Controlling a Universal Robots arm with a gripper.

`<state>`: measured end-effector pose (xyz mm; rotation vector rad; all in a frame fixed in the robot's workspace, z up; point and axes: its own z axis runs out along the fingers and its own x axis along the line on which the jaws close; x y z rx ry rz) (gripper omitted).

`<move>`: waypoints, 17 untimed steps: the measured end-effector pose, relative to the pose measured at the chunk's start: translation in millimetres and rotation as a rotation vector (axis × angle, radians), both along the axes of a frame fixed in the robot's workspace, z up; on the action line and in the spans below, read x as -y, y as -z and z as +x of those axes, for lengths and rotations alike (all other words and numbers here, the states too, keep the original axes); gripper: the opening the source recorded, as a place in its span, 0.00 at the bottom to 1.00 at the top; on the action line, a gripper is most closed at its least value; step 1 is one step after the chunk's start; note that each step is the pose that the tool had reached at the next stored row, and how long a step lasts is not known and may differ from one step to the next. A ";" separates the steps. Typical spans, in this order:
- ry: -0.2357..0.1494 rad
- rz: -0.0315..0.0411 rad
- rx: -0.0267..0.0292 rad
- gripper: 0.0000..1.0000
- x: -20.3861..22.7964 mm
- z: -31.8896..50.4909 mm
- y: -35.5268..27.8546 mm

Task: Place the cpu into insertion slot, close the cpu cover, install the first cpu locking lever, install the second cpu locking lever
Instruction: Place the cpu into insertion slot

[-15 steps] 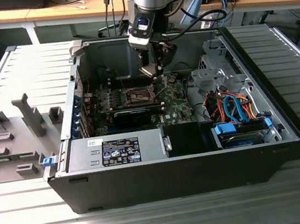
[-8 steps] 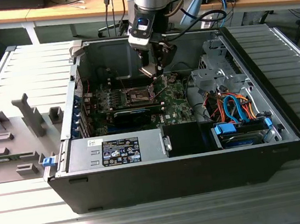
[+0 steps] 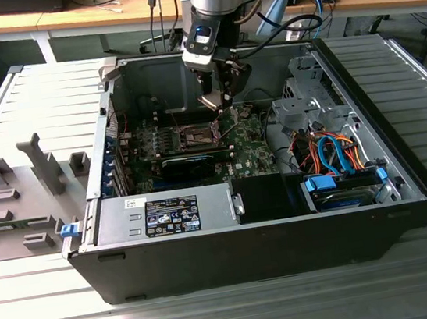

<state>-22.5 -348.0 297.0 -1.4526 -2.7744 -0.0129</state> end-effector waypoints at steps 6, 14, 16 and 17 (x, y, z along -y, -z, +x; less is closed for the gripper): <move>0.004 0.0000 0.0000 0.55 0.0 0.0 0.5; 0.008 0.0000 0.0000 0.55 0.0 0.0 1.0; 0.010 0.0000 0.0000 0.55 0.0 0.0 1.2; 0.010 0.0000 0.0000 0.55 0.0 0.0 1.3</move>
